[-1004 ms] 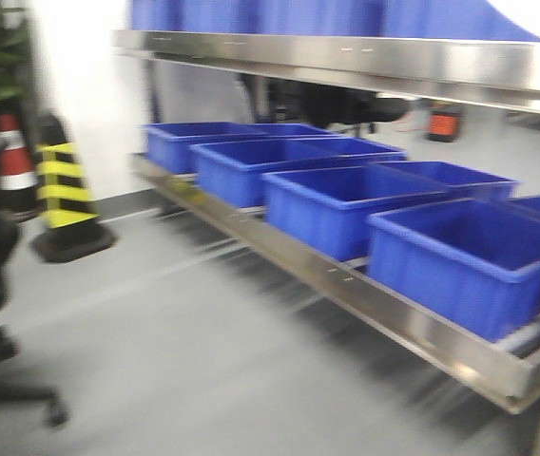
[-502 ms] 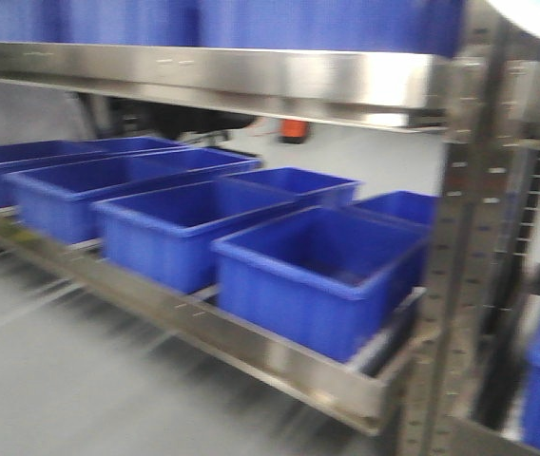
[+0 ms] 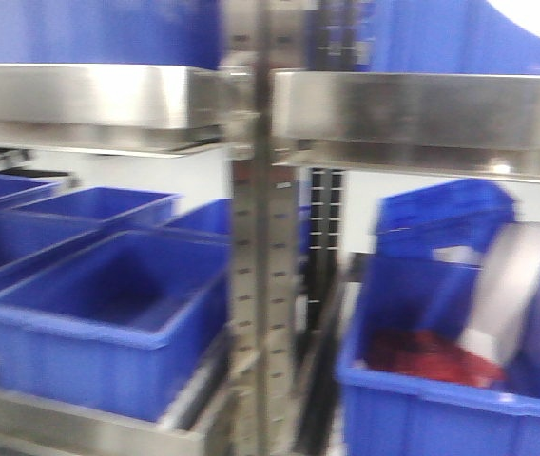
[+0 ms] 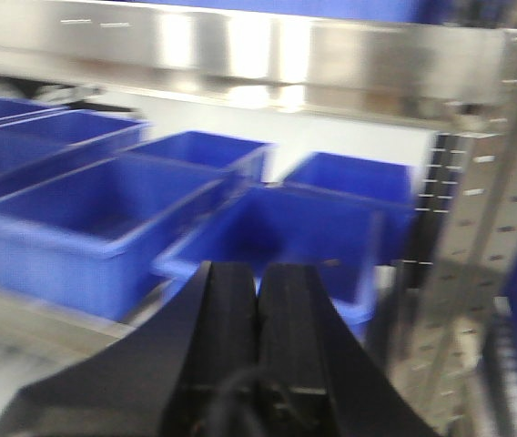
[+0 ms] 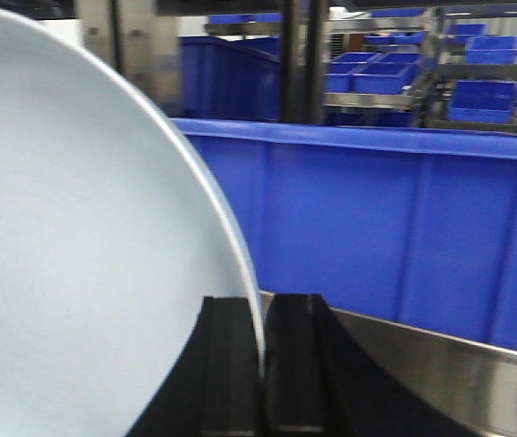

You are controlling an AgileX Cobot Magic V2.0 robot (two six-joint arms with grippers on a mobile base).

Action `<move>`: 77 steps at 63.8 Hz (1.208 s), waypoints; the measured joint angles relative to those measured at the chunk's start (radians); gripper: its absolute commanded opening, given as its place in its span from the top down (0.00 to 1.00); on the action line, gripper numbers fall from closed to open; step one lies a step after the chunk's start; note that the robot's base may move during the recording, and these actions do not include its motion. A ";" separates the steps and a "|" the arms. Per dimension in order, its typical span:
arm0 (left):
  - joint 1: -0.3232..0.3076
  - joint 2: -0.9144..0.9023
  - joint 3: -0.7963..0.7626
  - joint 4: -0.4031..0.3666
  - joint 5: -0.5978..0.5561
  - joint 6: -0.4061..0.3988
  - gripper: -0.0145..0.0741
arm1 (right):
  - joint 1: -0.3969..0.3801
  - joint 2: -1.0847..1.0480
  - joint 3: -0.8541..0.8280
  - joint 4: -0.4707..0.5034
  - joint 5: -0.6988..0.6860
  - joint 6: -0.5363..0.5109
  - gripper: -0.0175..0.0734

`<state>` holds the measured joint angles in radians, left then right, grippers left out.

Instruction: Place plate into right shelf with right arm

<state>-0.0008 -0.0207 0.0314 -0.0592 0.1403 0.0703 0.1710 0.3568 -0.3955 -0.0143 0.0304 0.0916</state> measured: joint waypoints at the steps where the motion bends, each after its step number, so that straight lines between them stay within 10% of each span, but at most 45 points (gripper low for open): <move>1: 0.000 0.000 0.000 0.000 0.000 0.000 0.89 | 0.000 0.000 0.000 0.000 0.000 0.000 0.75; 77: 0.000 0.000 0.000 0.000 0.000 0.000 0.89 | 0.000 0.000 0.000 0.000 0.000 0.000 0.75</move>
<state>-0.0008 -0.0207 0.0314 -0.0592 0.1403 0.0703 0.1710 0.3568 -0.3955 -0.0143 0.0307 0.0916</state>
